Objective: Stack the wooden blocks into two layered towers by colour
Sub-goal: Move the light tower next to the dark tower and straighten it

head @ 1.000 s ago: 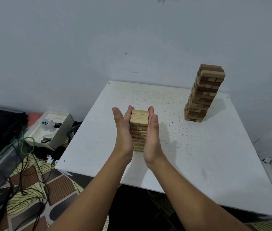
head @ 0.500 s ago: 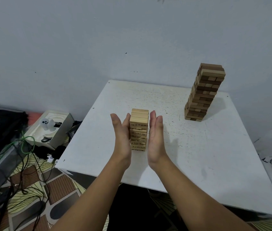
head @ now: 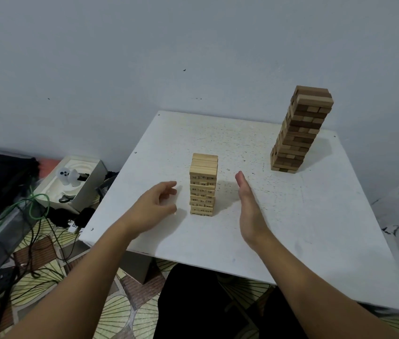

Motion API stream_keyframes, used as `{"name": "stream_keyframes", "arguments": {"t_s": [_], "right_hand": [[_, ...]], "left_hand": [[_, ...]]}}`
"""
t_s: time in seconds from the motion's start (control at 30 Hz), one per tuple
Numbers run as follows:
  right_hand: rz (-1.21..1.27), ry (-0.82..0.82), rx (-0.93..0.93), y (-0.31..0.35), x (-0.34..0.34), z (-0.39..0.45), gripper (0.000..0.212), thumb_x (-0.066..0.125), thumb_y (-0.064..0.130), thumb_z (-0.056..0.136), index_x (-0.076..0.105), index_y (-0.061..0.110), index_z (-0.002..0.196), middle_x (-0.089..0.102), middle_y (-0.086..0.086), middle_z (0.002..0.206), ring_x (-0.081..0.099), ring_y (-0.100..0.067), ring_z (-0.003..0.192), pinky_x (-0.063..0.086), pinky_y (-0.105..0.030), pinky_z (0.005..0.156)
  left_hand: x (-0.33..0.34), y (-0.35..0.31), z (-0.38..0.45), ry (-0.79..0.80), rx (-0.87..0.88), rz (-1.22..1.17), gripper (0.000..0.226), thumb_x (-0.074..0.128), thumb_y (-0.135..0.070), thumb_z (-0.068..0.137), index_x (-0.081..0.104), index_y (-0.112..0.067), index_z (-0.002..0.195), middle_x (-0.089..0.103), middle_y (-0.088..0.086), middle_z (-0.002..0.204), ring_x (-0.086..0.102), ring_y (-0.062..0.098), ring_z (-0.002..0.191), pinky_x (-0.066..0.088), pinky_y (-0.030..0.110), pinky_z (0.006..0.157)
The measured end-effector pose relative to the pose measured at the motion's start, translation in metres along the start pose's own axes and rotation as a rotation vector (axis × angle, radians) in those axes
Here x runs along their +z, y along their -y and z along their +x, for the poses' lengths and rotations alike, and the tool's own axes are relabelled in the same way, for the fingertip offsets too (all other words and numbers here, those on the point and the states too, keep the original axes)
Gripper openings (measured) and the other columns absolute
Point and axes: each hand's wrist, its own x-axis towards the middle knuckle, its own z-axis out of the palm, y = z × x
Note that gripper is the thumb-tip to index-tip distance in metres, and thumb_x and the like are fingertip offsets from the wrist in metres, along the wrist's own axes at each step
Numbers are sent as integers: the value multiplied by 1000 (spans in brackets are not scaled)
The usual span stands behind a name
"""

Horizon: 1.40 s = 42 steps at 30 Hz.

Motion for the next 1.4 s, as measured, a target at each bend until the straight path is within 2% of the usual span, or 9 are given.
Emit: {"name": "stream_keyframes", "arguments": {"t_s": [0.2,0.37,0.5,0.7,0.9,1.03,1.2,1.3,1.4], "right_hand": [[-278,82,-32,-4,-4,7,64,21,43,102,7,39,164,2,17,172,-7,5,154,-6,-34,129],[283,-89,23,17,13,4,57,28,52,109,24,31,162,27,17,166,25,2,151,15,-29,126],[396,-62,29,25,38,-1,64,34,54,105,28,25,161,32,13,165,28,1,150,19,-27,124],[456,-49,54,19,45,5,53,29,45,111,32,27,160,36,14,163,30,-2,150,27,-29,120],[451,-51,67,11,48,11,54,27,47,110,34,28,160,39,12,162,34,-4,150,41,-20,99],[453,-76,74,10,47,19,58,25,53,110,34,28,160,41,14,161,33,-4,150,32,-30,118],[431,-46,80,9,51,19,71,28,71,102,35,32,160,40,16,161,35,-4,149,37,-28,112],[428,-25,80,14,56,16,90,34,84,87,36,31,160,41,8,162,39,-12,149,35,-41,120],[424,-37,62,16,56,15,71,23,70,104,46,27,154,56,2,151,53,-15,139,47,-35,111]], "left_hand": [[-6,-13,11,116,27,252,85,87,-45,79,44,-37,151,52,-15,128,49,9,121,41,35,110],[1,-15,10,-18,-70,-450,54,48,-10,95,48,-27,147,58,-4,140,51,17,134,40,37,115],[6,3,1,12,-64,-406,57,44,7,96,54,-24,142,62,-2,140,57,17,130,40,44,119],[25,-14,-11,-102,-62,-902,55,32,-31,105,42,-13,156,55,10,151,50,20,140,34,39,121],[44,-31,-4,-194,-15,-944,90,15,-79,96,36,-19,160,41,0,163,34,11,151,17,37,129],[45,-43,12,-126,-32,-967,118,11,-99,76,28,-23,163,37,-1,165,31,13,153,13,43,130],[62,-44,7,60,80,-935,121,4,-100,73,45,-21,155,63,3,144,57,21,136,30,52,123],[66,-46,3,63,109,-923,118,1,-96,76,49,-21,152,64,3,143,57,21,136,30,52,123],[66,-47,0,67,141,-901,116,2,-96,77,50,-21,152,62,2,146,53,20,139,26,50,124]]}}
